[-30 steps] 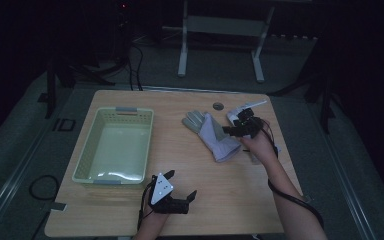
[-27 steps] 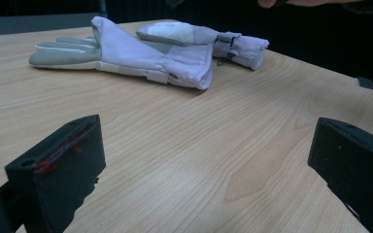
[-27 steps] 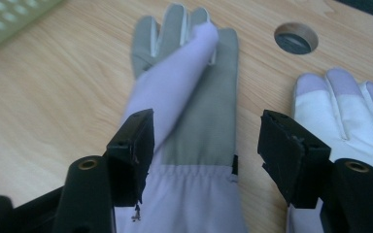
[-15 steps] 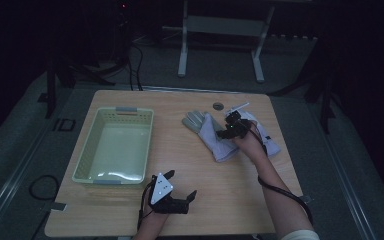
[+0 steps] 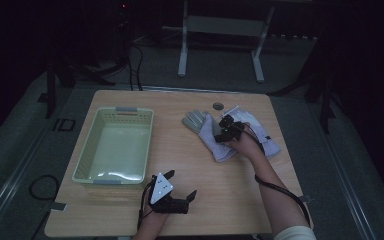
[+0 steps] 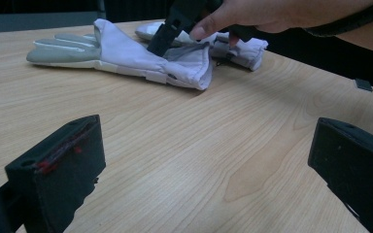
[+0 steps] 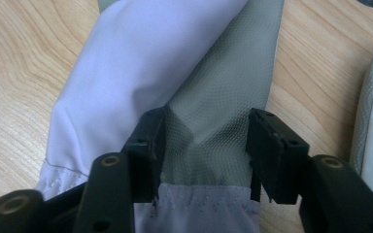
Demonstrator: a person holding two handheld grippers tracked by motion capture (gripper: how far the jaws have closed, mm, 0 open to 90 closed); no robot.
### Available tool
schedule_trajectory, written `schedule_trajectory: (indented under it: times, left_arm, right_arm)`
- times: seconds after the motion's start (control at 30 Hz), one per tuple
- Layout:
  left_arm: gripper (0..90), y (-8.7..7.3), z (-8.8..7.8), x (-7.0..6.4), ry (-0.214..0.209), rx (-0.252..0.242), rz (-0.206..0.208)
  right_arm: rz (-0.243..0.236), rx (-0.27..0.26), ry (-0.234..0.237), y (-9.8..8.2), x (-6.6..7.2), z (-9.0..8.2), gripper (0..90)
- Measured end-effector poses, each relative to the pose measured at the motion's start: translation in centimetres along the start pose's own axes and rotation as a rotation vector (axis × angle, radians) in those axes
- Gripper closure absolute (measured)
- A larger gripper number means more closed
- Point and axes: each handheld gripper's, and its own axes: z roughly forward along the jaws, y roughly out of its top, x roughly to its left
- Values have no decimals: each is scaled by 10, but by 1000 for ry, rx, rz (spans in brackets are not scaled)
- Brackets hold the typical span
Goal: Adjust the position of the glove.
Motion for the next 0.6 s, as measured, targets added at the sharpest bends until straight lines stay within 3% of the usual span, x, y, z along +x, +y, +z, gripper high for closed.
schedule_trajectory:
  times: [0.2, 0.3, 0.4, 0.53, 0.6]
  left_arm:
    - [2, 0, 0, 0, -1, 0, -2]
    - [2, 0, 0, 0, -2, 0, -3]
    - [2, 0, 0, 0, -3, 0, -5]
    - [2, 0, 0, 0, -3, -1, -6]
    - [2, 0, 0, 0, -3, 0, -5]
  right_arm:
    - [14, 5, 7, 1, 1, 0, 704]
    - [29, -1, -17, 2, 5, -1, 796]
    - [105, -47, -7, 2, 6, -8, 855]
    - [236, -115, 6, -1, 8, -20, 867]
    - [263, -146, 1, -2, 12, -27, 867]
